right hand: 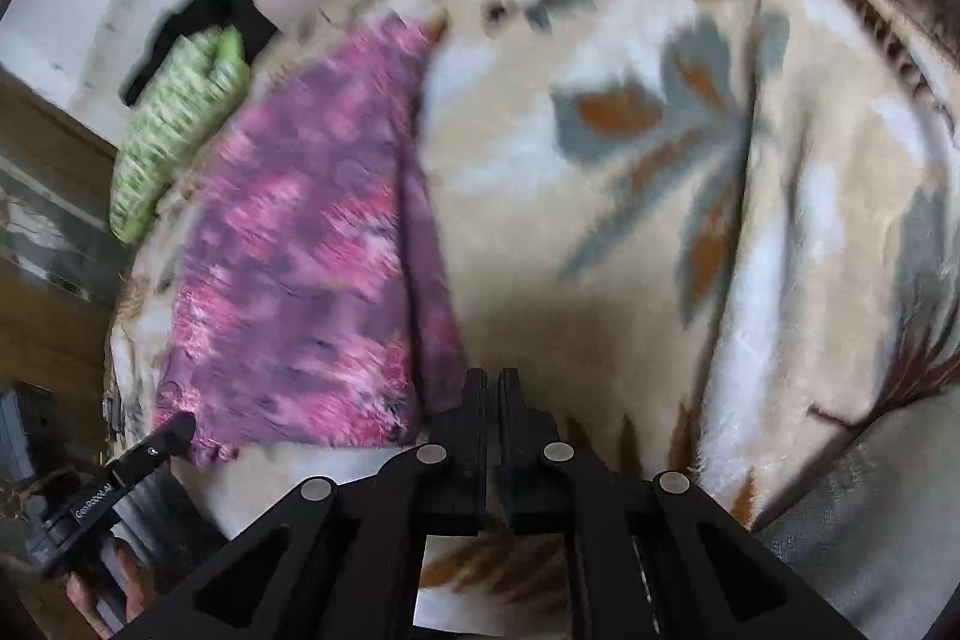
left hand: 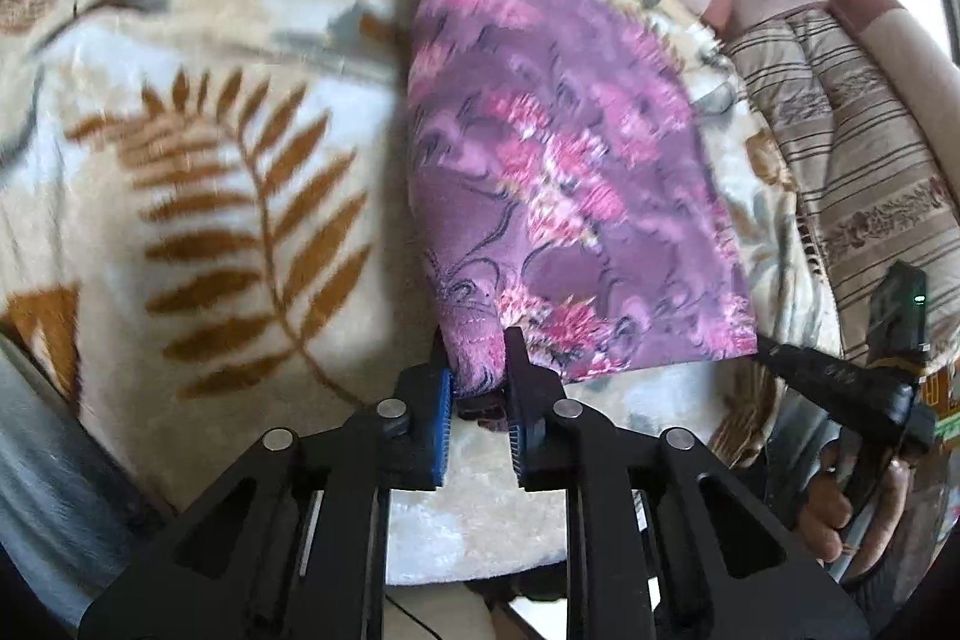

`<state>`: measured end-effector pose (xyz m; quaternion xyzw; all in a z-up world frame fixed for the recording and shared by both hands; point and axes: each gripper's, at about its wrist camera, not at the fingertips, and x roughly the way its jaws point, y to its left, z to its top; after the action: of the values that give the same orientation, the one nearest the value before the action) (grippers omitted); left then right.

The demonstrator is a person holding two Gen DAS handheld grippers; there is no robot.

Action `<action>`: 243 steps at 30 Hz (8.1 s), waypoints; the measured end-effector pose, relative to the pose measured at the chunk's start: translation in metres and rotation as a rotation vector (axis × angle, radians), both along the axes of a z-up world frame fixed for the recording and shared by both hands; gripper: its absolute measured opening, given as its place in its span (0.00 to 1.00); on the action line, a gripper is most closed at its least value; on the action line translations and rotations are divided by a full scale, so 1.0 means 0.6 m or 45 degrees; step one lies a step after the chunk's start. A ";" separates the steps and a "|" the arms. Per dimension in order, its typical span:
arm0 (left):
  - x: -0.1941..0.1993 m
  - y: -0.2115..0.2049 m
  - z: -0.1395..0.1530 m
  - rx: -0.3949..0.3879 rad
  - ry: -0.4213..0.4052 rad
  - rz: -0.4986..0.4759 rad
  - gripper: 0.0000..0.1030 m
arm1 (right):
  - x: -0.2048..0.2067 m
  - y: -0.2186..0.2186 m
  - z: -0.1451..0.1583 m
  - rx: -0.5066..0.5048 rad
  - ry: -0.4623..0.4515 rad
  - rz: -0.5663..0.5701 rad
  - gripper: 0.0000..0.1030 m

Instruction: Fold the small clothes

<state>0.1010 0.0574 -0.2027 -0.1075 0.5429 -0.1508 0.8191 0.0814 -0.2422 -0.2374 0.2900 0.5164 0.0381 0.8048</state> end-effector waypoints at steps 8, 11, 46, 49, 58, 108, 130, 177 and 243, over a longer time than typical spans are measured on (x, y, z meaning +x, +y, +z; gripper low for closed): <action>-0.014 0.020 0.029 -0.067 -0.061 0.026 0.47 | -0.026 -0.009 0.048 0.165 -0.253 -0.007 0.67; -0.015 0.018 0.033 -0.047 -0.096 0.027 0.47 | -0.017 0.014 0.053 0.108 -0.276 0.059 0.57; -0.029 -0.014 0.013 0.252 -0.101 -0.005 0.40 | -0.027 0.031 0.060 -0.074 -0.239 0.070 0.10; -0.046 -0.026 0.030 0.351 -0.189 -0.004 0.40 | -0.039 0.030 0.073 -0.057 -0.265 0.049 0.40; -0.070 -0.052 0.087 0.511 -0.360 0.037 0.58 | -0.081 0.050 0.125 -0.186 -0.339 0.034 0.67; -0.150 -0.048 0.362 0.397 -0.509 0.199 0.58 | -0.161 0.164 0.392 -0.518 -0.402 0.083 0.67; -0.167 -0.059 0.370 0.390 -0.530 0.185 0.58 | -0.179 0.177 0.425 -0.579 -0.443 0.074 0.67; -0.157 -0.048 0.355 0.403 -0.502 0.150 0.58 | -0.173 0.170 0.418 -0.588 -0.432 0.075 0.67; -0.149 -0.042 0.350 0.418 -0.494 0.140 0.58 | -0.169 0.168 0.406 -0.562 -0.414 0.093 0.67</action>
<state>0.0117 0.0321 0.0075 0.0285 0.3863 -0.0337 0.9213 -0.0199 -0.1411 0.0062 0.0790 0.3865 -0.0005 0.9189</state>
